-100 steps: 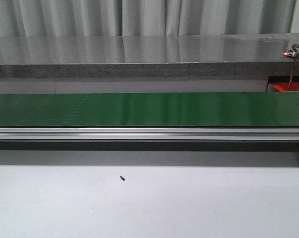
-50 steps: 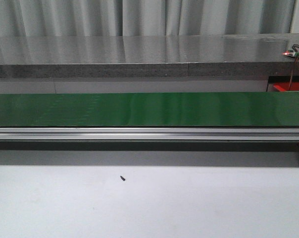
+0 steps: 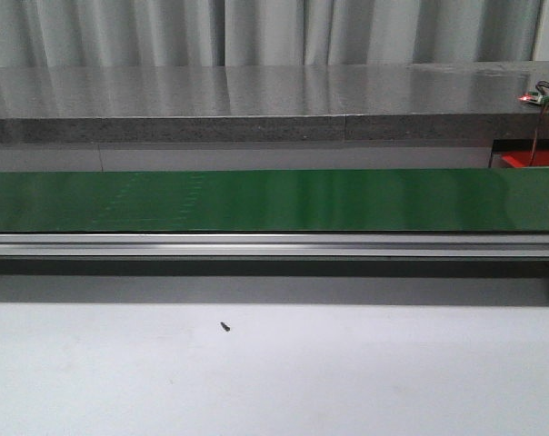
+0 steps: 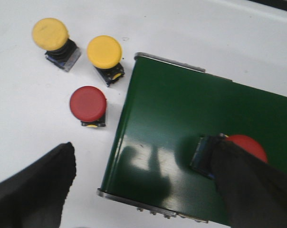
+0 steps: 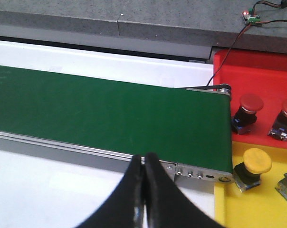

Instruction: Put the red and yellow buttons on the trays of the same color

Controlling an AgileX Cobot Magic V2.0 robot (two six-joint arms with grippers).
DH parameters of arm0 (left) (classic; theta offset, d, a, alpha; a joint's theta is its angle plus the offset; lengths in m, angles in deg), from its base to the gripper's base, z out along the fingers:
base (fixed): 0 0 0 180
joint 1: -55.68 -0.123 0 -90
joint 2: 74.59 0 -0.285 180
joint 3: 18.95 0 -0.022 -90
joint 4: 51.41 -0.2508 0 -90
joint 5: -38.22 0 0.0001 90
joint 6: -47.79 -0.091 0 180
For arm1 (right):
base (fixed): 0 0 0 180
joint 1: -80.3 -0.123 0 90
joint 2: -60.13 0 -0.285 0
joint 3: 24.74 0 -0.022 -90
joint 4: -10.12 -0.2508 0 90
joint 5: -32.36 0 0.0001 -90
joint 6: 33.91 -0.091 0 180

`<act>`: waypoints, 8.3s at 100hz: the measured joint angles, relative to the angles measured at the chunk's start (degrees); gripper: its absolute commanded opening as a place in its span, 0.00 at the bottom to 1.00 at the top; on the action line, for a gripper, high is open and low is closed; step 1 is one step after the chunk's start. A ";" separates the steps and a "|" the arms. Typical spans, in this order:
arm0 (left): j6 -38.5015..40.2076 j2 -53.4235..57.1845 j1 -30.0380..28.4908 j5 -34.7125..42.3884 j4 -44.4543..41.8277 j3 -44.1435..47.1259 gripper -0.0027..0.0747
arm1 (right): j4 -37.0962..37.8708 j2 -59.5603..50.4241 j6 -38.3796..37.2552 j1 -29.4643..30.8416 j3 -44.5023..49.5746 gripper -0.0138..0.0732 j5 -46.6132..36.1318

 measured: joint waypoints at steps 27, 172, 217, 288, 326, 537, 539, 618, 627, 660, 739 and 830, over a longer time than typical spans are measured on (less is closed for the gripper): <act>0.23 -4.02 -3.09 1.11 -0.44 0.00 0.74 | 0.00 0.00 0.00 0.00 0.00 0.05 0.00; 0.59 -20.49 -3.45 17.36 -1.47 0.00 0.20 | 0.00 0.00 0.00 0.00 0.00 0.05 0.00; 0.59 -10.77 -3.45 13.67 -3.84 0.00 0.20 | 0.00 0.00 0.00 0.00 0.00 0.05 0.00; 0.21 -4.54 1.74 5.49 -4.96 0.00 0.20 | 0.00 0.00 0.00 0.00 0.00 0.05 0.00; 0.08 -5.09 3.45 3.95 -5.06 0.00 0.20 | 0.00 0.00 0.00 0.00 0.00 0.05 0.00; -3.25 23.93 9.00 -3.52 0.69 8.57 0.01 | 0.27 35.58 2.18 -15.91 -26.93 0.06 10.44; -3.25 23.93 9.00 -3.52 0.69 8.57 0.01 | 0.71 36.76 2.29 -16.52 -27.76 0.06 10.53; -3.25 23.93 9.00 -3.27 0.88 8.61 0.01 | 4.12 71.34 0.67 -27.33 -58.76 0.86 22.36; -3.25 23.93 9.00 -3.13 0.88 8.61 0.01 | 4.12 74.45 0.33 -27.57 -62.21 0.86 24.97; -3.25 23.93 9.00 -3.00 0.88 8.61 0.01 | 4.76 81.85 -0.37 -27.80 -68.34 0.84 28.51; -3.25 23.93 9.00 -3.00 0.88 8.61 0.01 | 6.24 79.72 -1.55 -20.84 -68.46 0.30 32.92; -3.25 23.93 9.00 -2.36 0.90 8.61 0.01 | 6.00 76.21 -2.75 17.36 -68.46 0.30 25.53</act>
